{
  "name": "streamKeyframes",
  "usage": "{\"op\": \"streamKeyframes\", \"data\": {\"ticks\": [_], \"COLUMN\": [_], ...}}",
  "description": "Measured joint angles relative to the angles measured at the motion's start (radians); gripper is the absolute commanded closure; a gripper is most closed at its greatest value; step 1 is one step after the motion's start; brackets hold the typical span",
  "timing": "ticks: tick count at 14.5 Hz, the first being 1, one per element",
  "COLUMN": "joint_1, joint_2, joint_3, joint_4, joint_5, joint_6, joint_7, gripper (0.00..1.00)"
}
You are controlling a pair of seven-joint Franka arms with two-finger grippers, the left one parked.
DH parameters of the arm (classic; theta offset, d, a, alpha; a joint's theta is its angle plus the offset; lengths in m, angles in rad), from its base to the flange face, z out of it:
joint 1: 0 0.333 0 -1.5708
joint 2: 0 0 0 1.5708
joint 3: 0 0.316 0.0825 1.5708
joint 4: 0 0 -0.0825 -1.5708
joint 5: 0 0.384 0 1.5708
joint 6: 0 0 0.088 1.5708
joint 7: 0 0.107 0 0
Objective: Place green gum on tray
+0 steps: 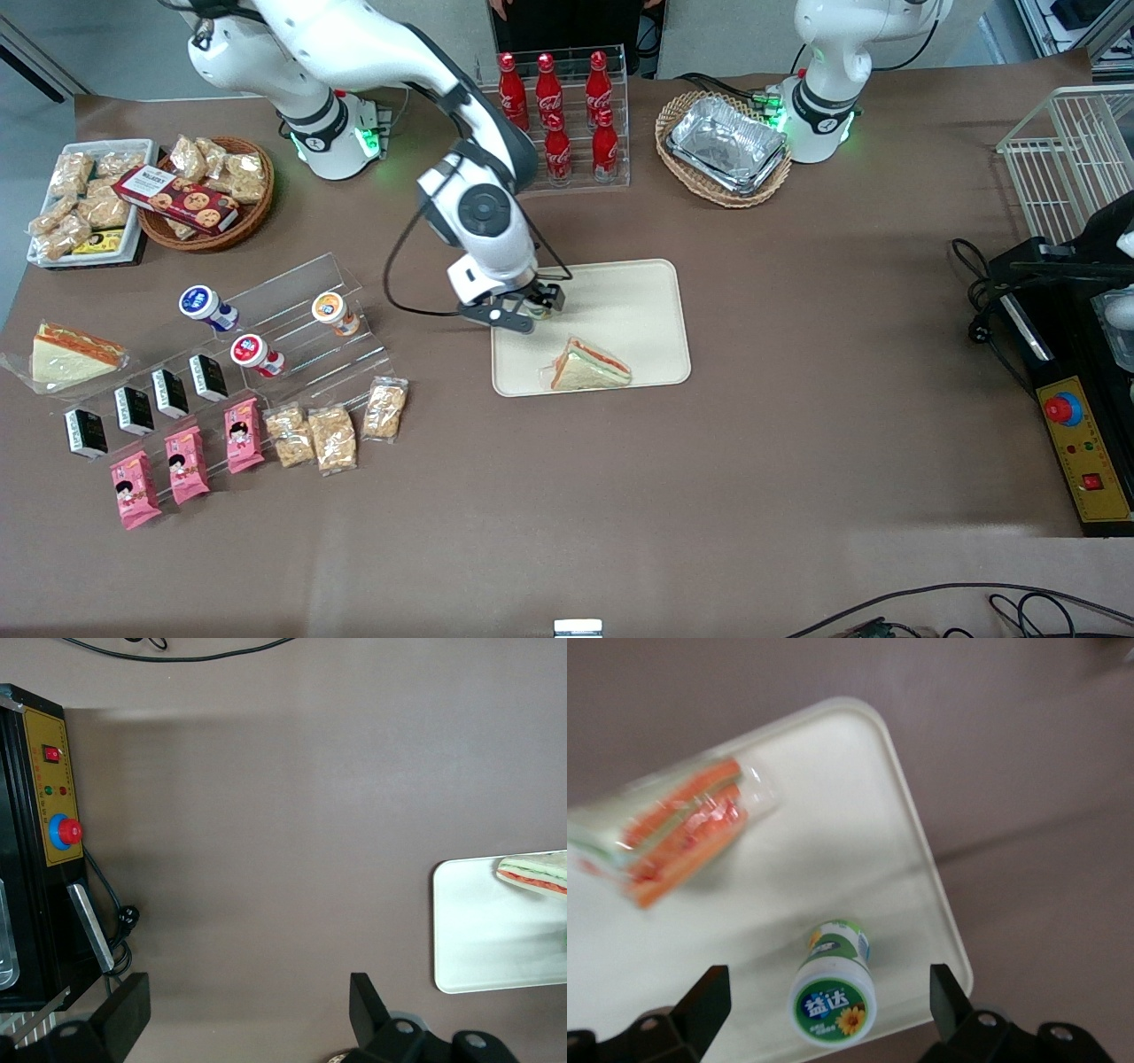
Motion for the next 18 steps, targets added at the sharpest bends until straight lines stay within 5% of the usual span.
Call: {"op": "streamKeyframes", "data": {"ticks": [6, 14, 18], "joint_1": [-0.269, -0.768, -0.834], "joint_2": [-0.175, -0.253, -0.263], "joint_3": [-0.008, -0.019, -0.039], "joint_4": [0.242, 0.271, 0.271], "joint_5": [-0.003, -0.055, -0.082], "joint_6": [-0.417, -0.524, -0.532], "joint_7": [-0.350, -1.136, -1.224], "gripper": [0.00, 0.00, 0.00]}}
